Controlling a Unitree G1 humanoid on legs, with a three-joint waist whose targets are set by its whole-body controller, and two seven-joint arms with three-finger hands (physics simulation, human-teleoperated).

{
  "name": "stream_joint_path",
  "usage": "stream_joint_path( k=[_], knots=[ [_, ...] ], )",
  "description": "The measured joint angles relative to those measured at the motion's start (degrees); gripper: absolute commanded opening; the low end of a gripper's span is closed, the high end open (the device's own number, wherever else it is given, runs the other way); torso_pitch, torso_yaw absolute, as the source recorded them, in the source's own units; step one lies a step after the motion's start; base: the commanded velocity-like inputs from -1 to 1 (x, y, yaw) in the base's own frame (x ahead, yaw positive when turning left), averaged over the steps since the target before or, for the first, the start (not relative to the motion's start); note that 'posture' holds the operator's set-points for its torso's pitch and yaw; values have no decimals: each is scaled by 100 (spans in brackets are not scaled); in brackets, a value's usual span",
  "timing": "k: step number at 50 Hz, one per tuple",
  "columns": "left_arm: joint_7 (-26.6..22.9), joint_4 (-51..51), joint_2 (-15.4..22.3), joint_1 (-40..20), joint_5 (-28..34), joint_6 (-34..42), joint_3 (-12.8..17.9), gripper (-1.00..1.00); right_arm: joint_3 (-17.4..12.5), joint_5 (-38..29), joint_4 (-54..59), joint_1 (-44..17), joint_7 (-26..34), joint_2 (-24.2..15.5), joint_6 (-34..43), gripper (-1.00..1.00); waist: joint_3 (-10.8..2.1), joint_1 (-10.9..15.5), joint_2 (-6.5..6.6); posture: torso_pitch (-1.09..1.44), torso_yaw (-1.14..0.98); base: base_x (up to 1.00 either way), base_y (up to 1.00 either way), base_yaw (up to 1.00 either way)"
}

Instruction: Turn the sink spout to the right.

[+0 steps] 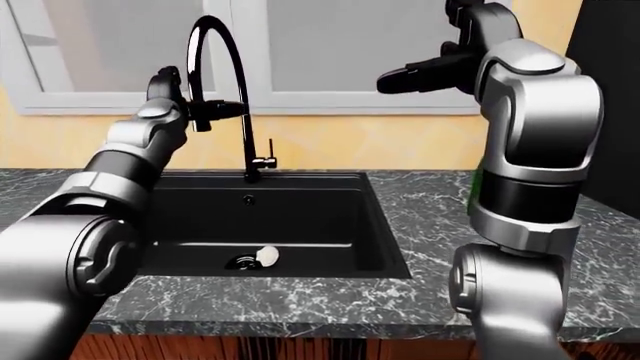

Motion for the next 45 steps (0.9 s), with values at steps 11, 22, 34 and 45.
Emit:
stream_joint_path(
  k=[11,22,34,45],
  knots=[
    [11,-13,-176,43,-12,-4,-63,100,-31,-8,-48,34,13,-32,46,100,3,-19,1,-65,0,0,0,0],
    [16,-90,-318,27,-11,-12,-133,100,-39,11,-116,65,23,-39,75,100,1,-24,-12,-65,0,0,0,0],
    [50,-114,-507,-24,-3,37,-193,100,-12,5,-89,25,36,-56,106,100,6,-23,-30,-65,0,0,0,0],
    [76,-181,-622,-73,-14,105,-225,100,-5,-28,-82,-10,45,-53,119,100,4,-14,-45,-65,0,0,0,0]
  ],
)
